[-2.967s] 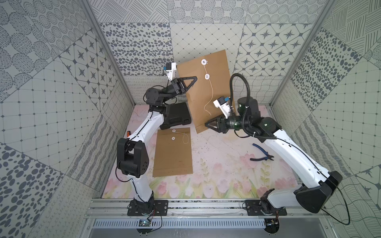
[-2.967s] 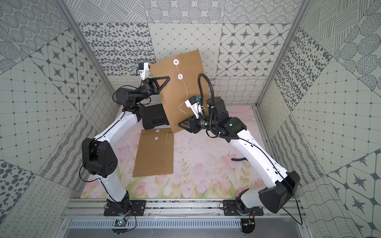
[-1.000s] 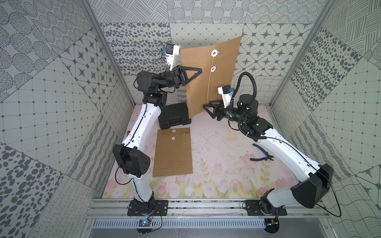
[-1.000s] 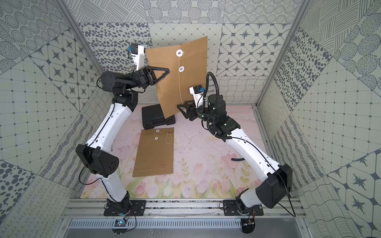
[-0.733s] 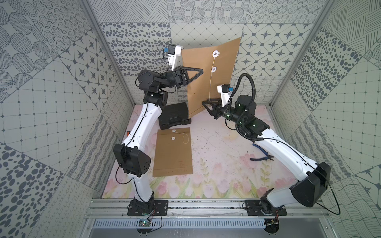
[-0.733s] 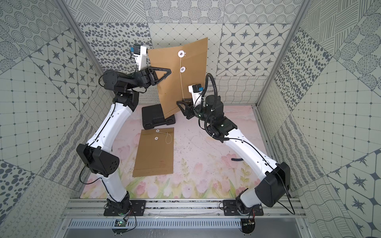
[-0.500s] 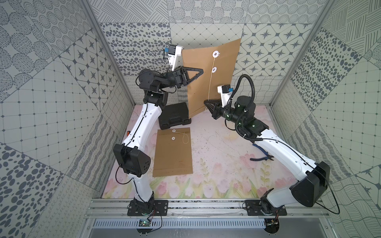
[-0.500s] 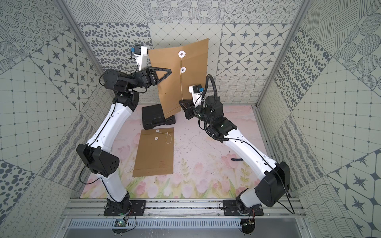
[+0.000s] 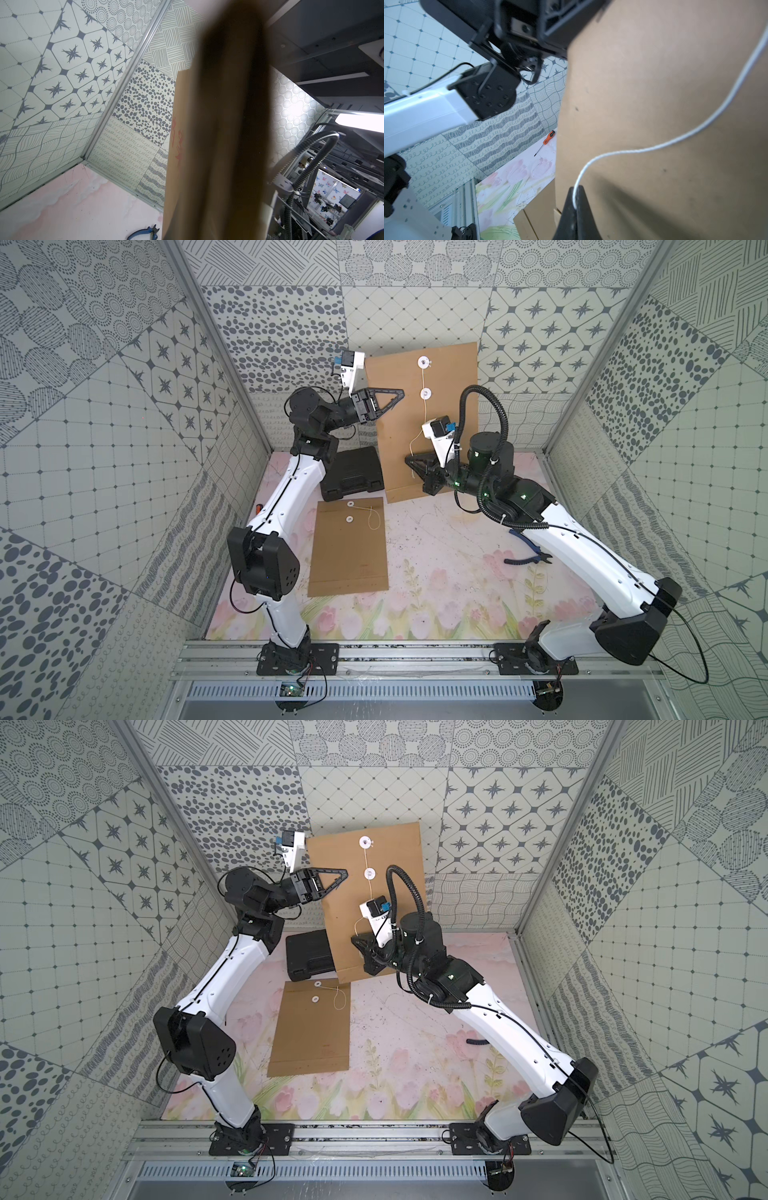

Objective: Close the mouth of the file bag
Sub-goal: Close the file bag.

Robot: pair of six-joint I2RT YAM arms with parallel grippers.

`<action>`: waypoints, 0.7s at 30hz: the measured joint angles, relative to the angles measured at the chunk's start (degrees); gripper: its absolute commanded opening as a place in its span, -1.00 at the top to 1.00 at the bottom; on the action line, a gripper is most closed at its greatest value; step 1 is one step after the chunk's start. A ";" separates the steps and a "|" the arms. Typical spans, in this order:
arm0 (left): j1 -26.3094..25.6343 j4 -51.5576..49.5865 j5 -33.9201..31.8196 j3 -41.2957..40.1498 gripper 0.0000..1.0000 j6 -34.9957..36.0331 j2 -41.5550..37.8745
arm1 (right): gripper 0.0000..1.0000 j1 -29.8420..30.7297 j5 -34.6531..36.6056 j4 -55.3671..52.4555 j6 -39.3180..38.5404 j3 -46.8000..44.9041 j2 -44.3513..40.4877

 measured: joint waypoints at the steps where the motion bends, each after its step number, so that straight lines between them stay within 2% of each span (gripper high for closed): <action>1: -0.07 0.57 0.02 -1.03 1.00 -0.52 -0.11 | 1.00 0.57 -0.15 -1.55 -0.55 1.05 0.02; 11: -1.62 8.24 0.37 -9.18 1.00 -4.98 -0.79 | 1.00 7.34 -0.90 -14.47 -4.00 9.40 6.69; 21: -2.21 18.49 0.46 -14.38 1.00 -11.34 -1.38 | 1.00 6.60 -1.38 -18.29 -4.13 9.18 7.65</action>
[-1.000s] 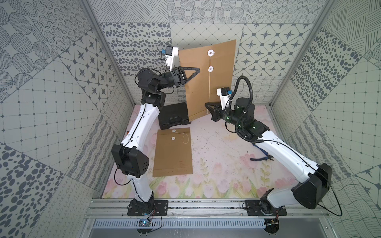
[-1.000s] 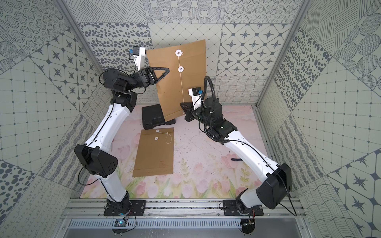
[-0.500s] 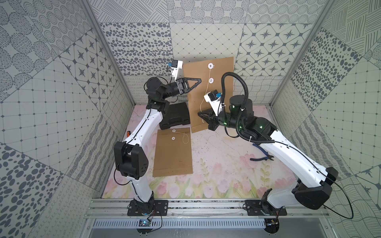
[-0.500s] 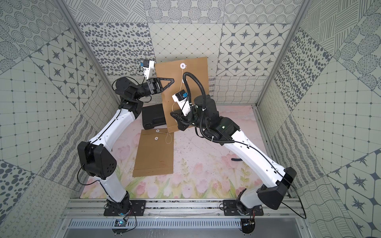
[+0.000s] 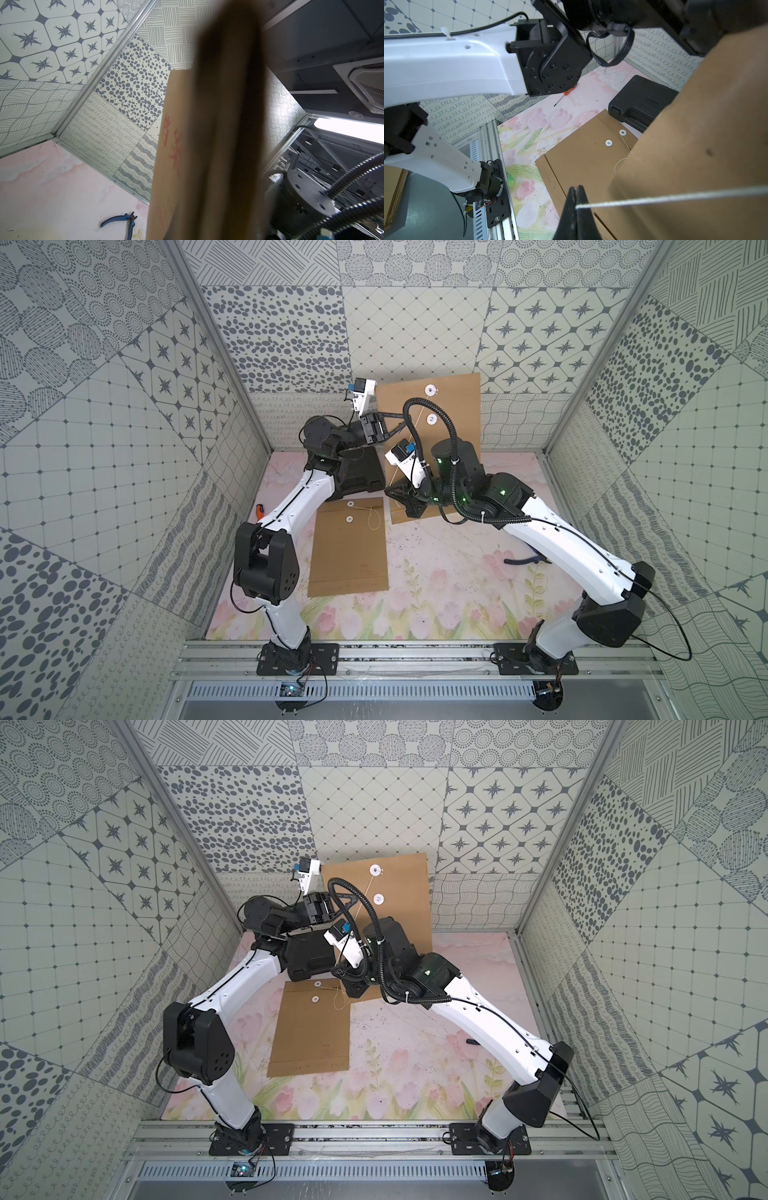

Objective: Close the mouth of the file bag
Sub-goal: Close the file bag.

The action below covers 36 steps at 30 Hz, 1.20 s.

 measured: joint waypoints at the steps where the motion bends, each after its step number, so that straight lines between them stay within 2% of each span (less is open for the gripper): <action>1: 0.00 0.98 0.07 0.00 1.00 -0.63 0.00 | 1.00 -0.48 -0.04 0.26 0.20 -0.85 -0.04; 15: 0.00 9.92 1.31 2.78 1.00 -7.93 0.79 | 1.00 -10.01 -3.15 1.92 2.67 -8.13 -3.41; 36: -0.13 14.01 3.78 3.54 1.00 -12.66 0.74 | 1.00 -15.41 -6.19 4.61 3.28 -10.47 -4.42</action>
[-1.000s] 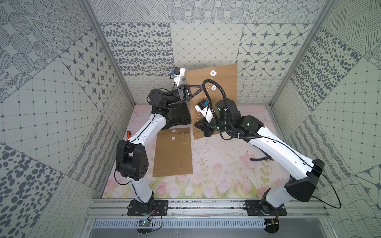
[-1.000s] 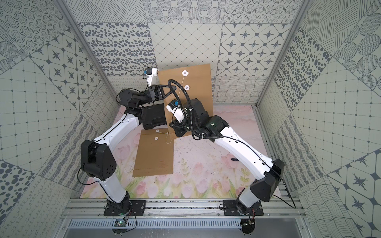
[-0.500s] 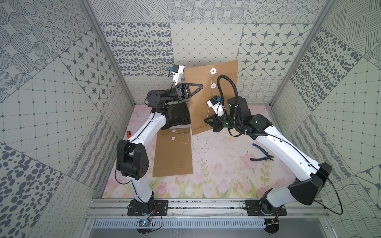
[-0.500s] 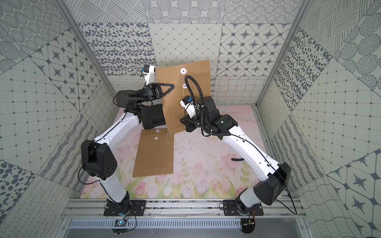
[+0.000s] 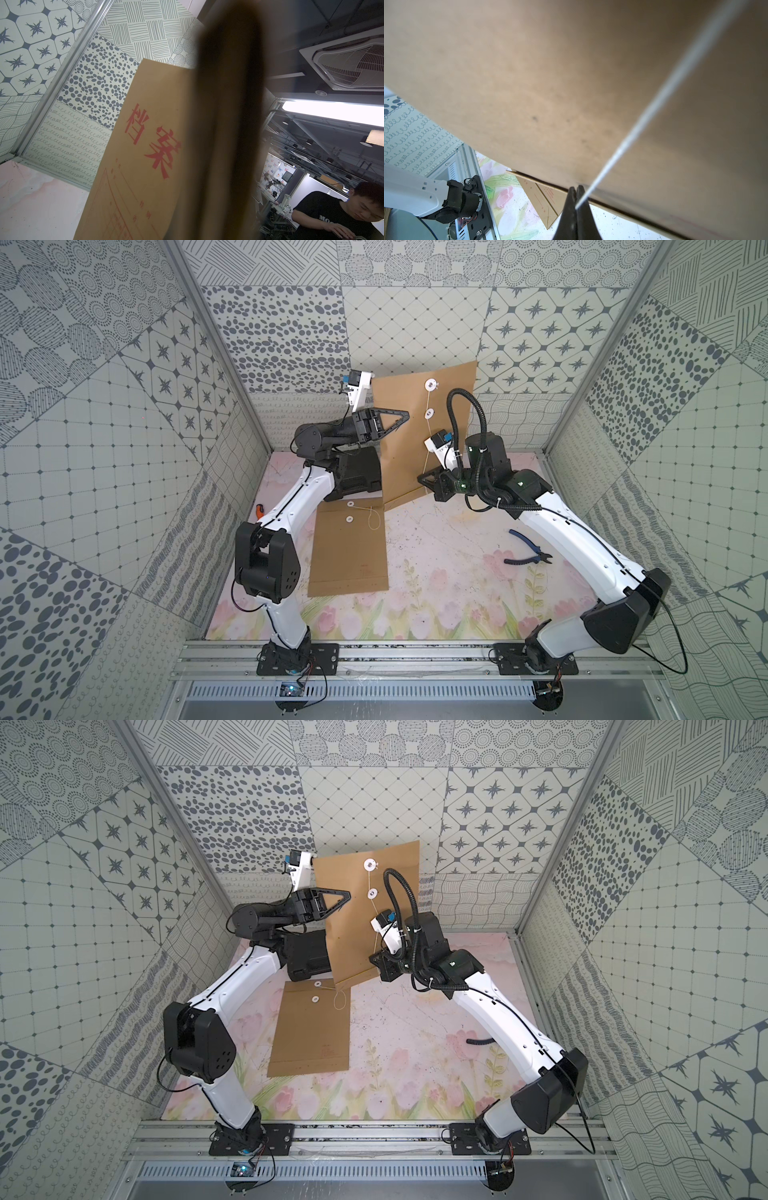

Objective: Close the mouth of the file bag
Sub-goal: Close the file bag.

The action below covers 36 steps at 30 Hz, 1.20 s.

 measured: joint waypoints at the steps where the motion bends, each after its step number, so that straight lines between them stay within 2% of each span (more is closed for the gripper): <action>1: -0.04 0.15 0.17 0.04 1.00 -0.20 -0.02 | 1.00 -0.22 -0.04 0.00 0.09 -0.02 -0.15; 20: -0.63 1.16 2.23 -0.81 1.00 -1.84 -1.03 | 1.00 -6.71 2.21 -4.81 -1.14 2.16 -0.70; 36: -0.63 -0.72 3.72 -4.92 1.00 -0.22 -2.56 | 1.00 -11.23 6.64 -9.66 -2.51 14.62 0.35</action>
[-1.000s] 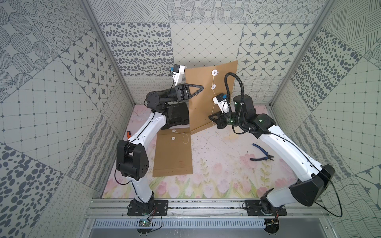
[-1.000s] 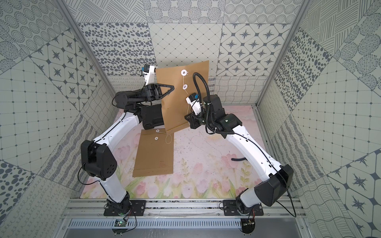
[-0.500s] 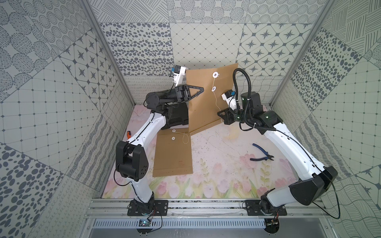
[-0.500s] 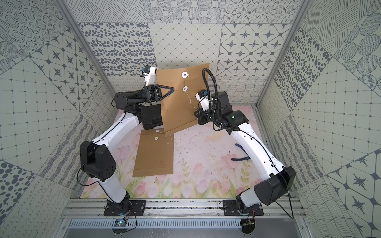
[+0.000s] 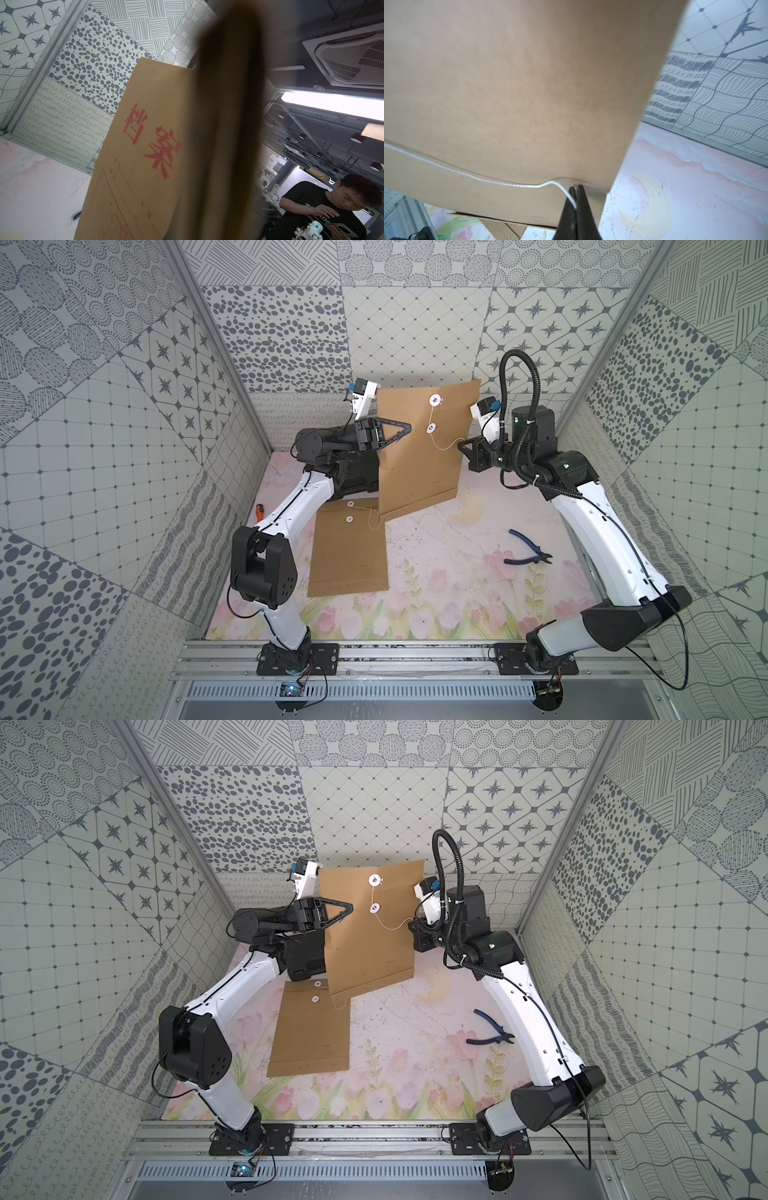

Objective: Close the mouth of the file bag
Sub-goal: Close the file bag.

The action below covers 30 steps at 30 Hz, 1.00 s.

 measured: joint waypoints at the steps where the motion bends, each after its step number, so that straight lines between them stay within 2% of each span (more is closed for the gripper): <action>1: 0.00 -0.24 0.00 -0.13 1.00 0.11 -0.04 | 1.00 -0.20 0.26 -0.24 -0.04 0.96 0.39; 21: 0.02 -3.91 -0.11 -2.49 1.00 2.78 -0.15 | 1.00 -0.55 4.17 -5.66 -1.36 18.84 6.86; 30: 0.26 -5.77 -0.33 -3.54 1.00 4.35 -0.20 | 1.00 -0.46 4.07 -8.31 -1.22 23.04 9.09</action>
